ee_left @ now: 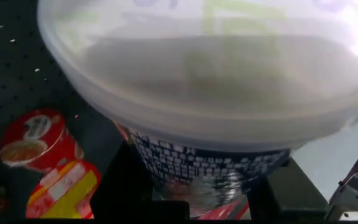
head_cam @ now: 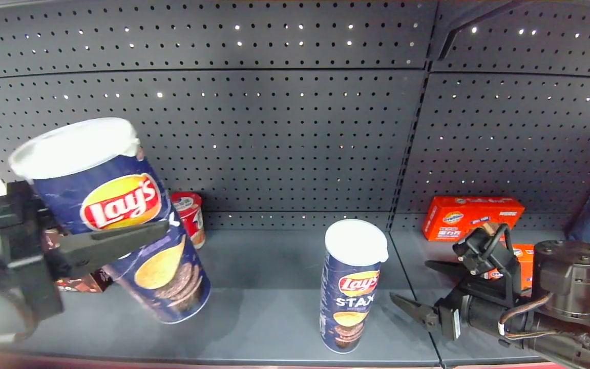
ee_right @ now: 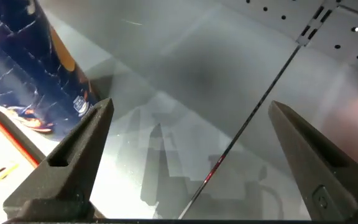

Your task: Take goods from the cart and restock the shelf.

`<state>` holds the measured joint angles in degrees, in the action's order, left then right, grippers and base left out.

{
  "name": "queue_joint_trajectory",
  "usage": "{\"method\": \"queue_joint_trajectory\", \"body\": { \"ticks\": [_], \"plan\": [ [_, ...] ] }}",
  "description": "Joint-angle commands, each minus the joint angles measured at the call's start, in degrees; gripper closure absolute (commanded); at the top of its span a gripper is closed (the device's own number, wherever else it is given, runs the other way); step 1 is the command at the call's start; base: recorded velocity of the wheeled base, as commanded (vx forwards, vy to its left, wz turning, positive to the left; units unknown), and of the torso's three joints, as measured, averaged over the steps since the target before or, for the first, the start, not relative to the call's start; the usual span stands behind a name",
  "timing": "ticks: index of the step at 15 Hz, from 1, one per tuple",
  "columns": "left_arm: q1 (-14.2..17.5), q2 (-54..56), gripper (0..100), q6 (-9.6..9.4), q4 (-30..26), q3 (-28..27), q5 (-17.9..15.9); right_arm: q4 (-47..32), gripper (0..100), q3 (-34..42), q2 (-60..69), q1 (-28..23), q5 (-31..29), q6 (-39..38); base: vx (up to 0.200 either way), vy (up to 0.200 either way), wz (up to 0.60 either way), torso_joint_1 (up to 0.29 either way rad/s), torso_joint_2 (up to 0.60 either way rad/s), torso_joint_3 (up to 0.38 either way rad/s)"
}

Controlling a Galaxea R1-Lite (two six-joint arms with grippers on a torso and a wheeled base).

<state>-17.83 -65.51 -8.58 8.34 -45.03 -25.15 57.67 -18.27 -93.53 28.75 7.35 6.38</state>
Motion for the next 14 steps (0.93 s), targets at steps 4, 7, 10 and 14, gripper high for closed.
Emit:
{"method": "queue_joint_trajectory", "body": {
  "ticks": [4, 7, 10, 14],
  "plan": [
    [-3.9, -25.5, 100, 0.23, 19.6, -6.4, -0.2, 0.6, 0, -1.7, -2.2, -0.6, 0.1, -0.1, 0.0, 0.0, 0.0, 0.0, 0.0, 0.0],
    [-5.0, -32.7, 100, -0.21, 19.7, -13.0, -1.8, 0.7, 0, -1.9, -2.5, -0.6, 0.0, -0.1, 0.0, 0.0, 0.0, 0.0, 0.0, 0.0],
    [-4.9, -37.0, 100, -0.21, 19.6, -15.2, -5.3, 0.7, 0, -1.9, -2.5, -0.5, 0.0, -0.1, 0.0, 0.0, 0.0, 0.0, 0.0, 0.0],
    [-4.9, -40.3, 100, -0.29, 20.1, -16.1, -11.4, 0.7, 0, -1.9, -2.5, -0.2, 0.1, 0.0, 0.0, 0.0, 0.0, 0.0, 0.0, 0.0]
  ]
}}
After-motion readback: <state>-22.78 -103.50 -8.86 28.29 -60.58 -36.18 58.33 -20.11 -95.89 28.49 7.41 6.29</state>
